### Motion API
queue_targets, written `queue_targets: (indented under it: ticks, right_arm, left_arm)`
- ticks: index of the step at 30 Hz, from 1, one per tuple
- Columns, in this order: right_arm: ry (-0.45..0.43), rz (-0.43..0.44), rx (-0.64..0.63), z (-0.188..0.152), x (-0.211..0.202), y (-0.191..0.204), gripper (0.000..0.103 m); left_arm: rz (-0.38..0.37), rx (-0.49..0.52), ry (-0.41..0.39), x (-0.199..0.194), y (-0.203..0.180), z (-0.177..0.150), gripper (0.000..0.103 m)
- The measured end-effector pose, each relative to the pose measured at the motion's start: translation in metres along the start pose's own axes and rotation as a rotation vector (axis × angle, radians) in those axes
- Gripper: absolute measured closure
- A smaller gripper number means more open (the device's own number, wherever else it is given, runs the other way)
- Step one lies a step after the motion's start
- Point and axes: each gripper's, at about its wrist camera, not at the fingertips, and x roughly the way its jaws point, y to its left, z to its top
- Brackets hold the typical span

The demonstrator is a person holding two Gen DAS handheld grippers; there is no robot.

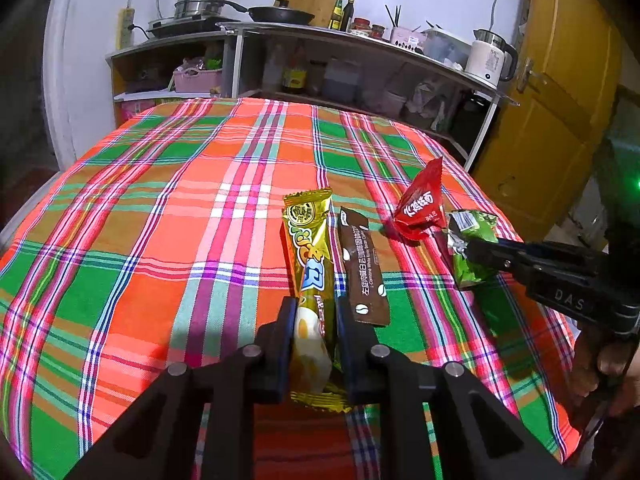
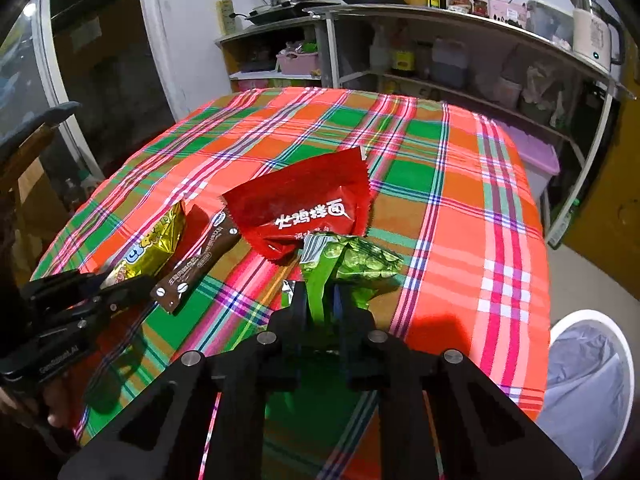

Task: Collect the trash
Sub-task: 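Lift the green snack bag toward the bin with the right tool while the left tool holds the gold wrapper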

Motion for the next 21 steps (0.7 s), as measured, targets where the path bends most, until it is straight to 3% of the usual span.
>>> queue_targets:
  ticks: [21]
  right_arm:
    - [-0.114,0.016,0.078,-0.029,-0.078,-0.011,0.090]
  left_arm:
    - [-0.034,0.047,-0.081,-0.047,-0.030,-0.001,0.084]
